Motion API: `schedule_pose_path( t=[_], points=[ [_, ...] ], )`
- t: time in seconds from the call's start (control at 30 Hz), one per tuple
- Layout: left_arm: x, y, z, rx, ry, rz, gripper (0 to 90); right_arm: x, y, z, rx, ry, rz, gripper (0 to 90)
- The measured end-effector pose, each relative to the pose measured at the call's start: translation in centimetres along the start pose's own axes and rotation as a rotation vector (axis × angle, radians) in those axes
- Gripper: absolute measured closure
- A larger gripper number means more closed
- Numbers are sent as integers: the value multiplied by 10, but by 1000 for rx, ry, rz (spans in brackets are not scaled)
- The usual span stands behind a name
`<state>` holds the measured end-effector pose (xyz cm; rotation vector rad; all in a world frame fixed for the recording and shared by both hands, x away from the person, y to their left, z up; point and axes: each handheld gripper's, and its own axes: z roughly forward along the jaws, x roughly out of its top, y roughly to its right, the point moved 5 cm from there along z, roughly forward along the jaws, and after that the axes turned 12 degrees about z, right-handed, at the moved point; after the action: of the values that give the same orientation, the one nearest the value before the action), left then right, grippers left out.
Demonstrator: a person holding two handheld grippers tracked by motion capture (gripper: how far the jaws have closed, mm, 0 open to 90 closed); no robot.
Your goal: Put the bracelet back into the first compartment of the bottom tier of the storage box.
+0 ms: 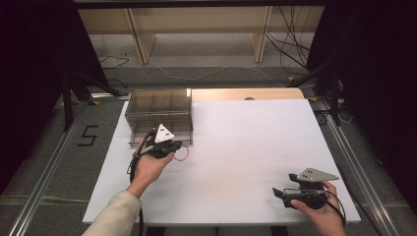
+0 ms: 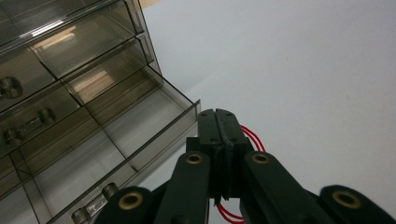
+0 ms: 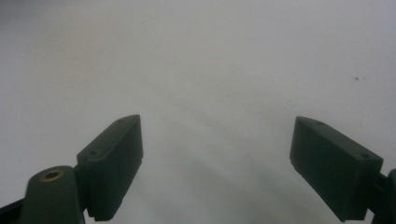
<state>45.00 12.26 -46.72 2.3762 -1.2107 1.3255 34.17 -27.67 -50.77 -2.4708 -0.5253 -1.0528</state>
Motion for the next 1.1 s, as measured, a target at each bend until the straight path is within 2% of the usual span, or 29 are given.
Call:
schedule_pose_path(
  t=[0.1, 0.23, 0.77, 1.1],
  points=[
    [0, -1, 0, 2, 0, -2, 896, 0, 1, 1, 5, -3, -13, 179],
    [-2, -4, 0, 7, -3, -7, 896, 0, 1, 0, -1, -6, 1, 179],
    [-7, -22, -10, 46, -3, -35, 897, -1, 0, 0, -1, -9, -5, 179],
    [-11, -30, -12, 60, -18, -33, 896, -1, 0, -1, -3, -8, -4, 179]
  ],
)
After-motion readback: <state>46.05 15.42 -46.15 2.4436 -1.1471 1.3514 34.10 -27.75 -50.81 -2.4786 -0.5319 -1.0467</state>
